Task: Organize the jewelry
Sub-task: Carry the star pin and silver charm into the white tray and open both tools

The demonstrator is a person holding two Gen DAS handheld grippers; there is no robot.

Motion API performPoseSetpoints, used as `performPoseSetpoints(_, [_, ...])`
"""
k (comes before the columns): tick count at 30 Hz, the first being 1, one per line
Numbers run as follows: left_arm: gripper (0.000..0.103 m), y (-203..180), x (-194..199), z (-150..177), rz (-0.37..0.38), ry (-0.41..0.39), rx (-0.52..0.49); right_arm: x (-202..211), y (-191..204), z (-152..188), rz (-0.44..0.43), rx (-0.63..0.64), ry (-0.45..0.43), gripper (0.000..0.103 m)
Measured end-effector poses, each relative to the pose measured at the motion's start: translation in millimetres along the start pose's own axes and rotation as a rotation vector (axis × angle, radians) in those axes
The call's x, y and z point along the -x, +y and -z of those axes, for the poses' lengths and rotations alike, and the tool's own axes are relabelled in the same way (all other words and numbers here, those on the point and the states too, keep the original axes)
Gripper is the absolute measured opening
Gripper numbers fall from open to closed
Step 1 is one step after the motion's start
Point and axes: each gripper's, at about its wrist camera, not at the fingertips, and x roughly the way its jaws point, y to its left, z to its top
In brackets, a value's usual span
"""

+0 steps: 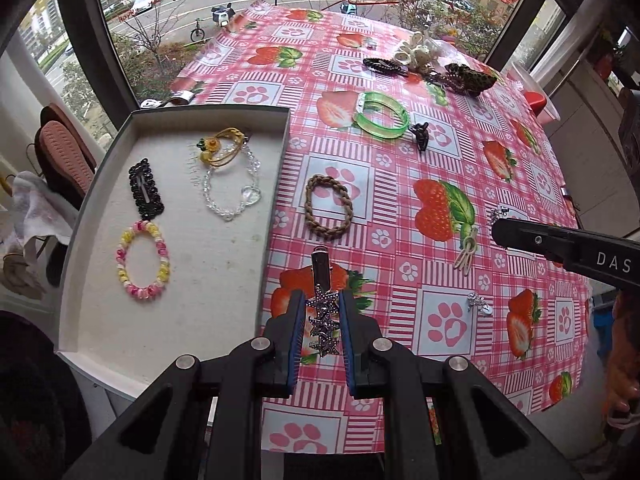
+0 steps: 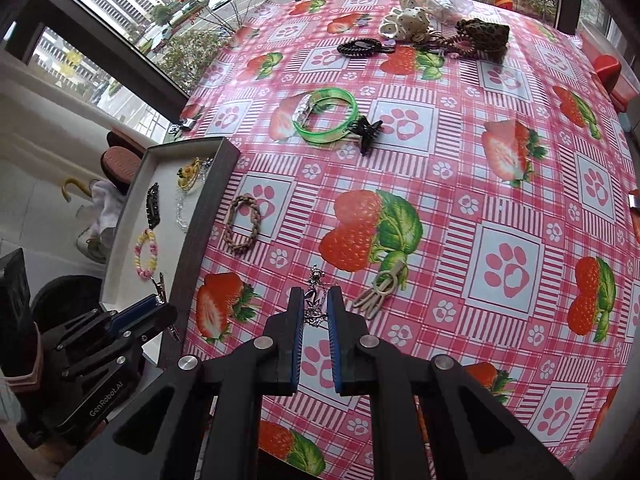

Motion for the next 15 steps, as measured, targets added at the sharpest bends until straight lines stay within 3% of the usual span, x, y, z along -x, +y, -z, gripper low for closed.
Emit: performPoseSetpoints(15, [0.023,141,-3,4,-0.195,-0.042,0.229,-68,142,-54,-0.133,0.256,0.044,0.012])
